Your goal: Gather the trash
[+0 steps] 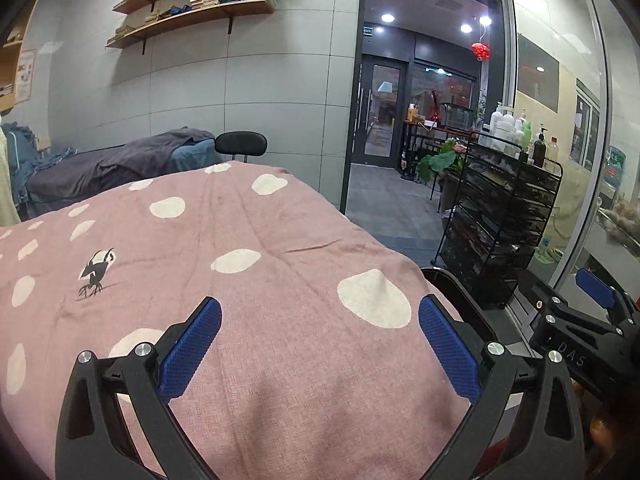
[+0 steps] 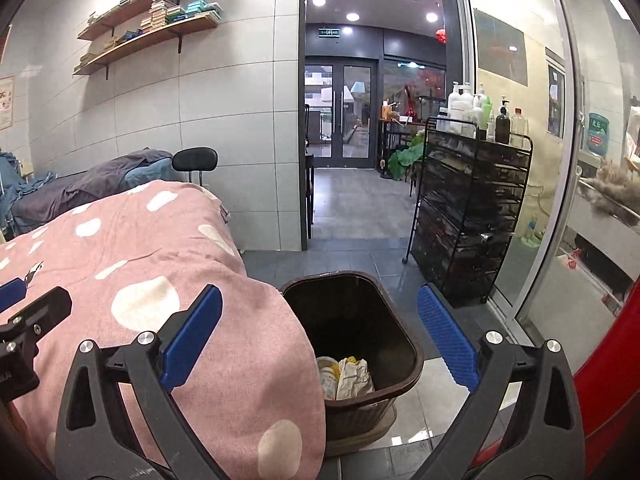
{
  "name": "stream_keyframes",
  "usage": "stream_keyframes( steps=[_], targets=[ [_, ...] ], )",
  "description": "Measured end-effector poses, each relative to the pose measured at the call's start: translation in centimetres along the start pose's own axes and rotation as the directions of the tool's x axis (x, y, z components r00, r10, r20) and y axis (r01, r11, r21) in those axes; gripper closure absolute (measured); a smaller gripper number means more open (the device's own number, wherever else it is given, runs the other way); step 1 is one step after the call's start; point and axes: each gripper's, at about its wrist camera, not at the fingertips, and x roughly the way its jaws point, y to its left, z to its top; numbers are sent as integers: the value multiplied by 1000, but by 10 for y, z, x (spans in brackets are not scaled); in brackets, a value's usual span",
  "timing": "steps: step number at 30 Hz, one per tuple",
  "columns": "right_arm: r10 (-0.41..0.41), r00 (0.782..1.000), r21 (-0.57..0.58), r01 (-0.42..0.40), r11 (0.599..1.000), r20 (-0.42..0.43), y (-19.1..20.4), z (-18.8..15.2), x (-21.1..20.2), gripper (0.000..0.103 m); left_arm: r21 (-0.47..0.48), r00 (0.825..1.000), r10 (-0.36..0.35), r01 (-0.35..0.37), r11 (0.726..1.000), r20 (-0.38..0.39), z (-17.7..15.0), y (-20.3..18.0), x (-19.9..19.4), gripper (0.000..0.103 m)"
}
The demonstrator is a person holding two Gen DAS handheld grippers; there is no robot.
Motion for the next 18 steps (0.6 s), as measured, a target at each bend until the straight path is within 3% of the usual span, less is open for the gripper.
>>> stream_keyframes(
  steps=[18],
  targets=[
    [1, 1000, 17, -1, 1000, -5, -3, -2, -6, 6, 4, 1000, -16, 16, 1000, 0, -7, -3, -5, 6]
  ],
)
